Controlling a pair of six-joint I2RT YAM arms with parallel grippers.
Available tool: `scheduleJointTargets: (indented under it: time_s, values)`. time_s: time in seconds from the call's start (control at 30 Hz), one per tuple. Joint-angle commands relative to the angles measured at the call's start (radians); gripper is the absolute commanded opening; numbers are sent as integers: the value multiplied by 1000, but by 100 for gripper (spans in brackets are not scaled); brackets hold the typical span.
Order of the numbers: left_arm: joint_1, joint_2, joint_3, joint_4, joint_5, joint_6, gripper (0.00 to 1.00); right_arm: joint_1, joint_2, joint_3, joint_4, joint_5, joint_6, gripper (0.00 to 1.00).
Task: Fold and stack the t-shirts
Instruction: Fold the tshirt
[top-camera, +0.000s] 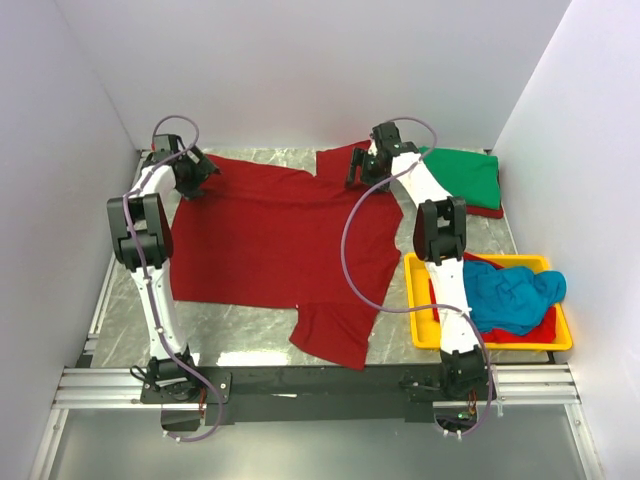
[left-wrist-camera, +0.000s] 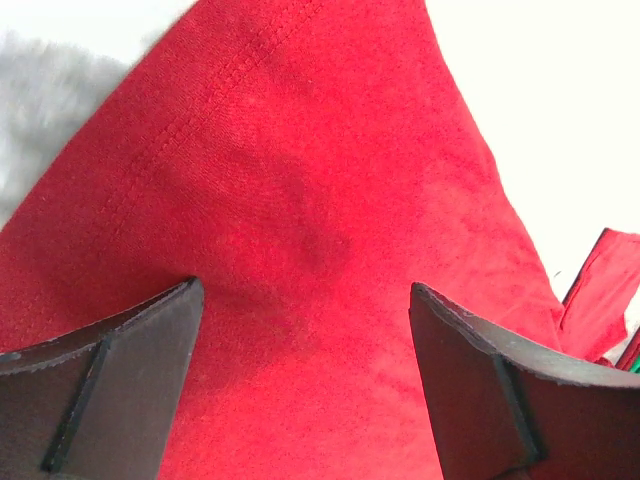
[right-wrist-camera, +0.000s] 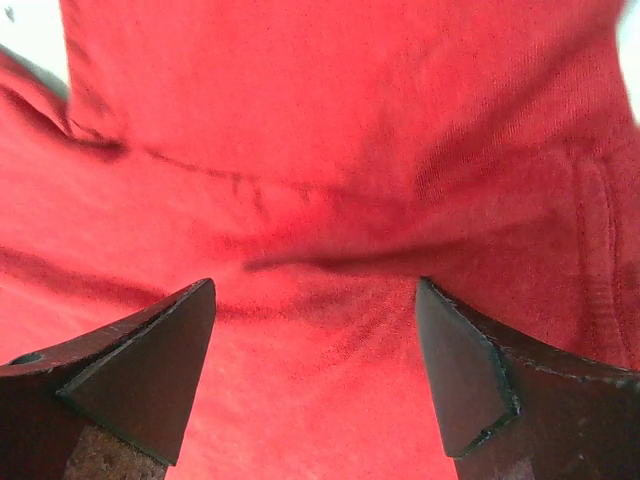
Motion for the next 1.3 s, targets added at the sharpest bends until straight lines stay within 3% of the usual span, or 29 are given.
scheduleJointTargets:
  time_s: [0.0,0.33,0.67,0.87,1.0,1.1,1.27]
  values:
    - [4,85,53,-29,4,57,91,-9,63,78,-37,-32,35,87]
    - [-17,68,108,-7,12,112,91,-21,39,64,76,-126,104,87]
    - [-22,-321,9,-23,-186,123,93,-19,-191,-29,210,-164,119,88]
    - [-2,-645,-368,-90,-421,95,93,5,-404,-228,228,-134,86,89]
    - [88,-830,-701,-113,-459,14,76,40,-545,-410,219,-107,47,89]
    - [163,-990,-855,-106,-477,-7,72,63,-682,-616,240,-107,52,89]
    - [203,-1072,-1002,-103,-494,-23,67,102,-809,-790,257,-71,60,88]
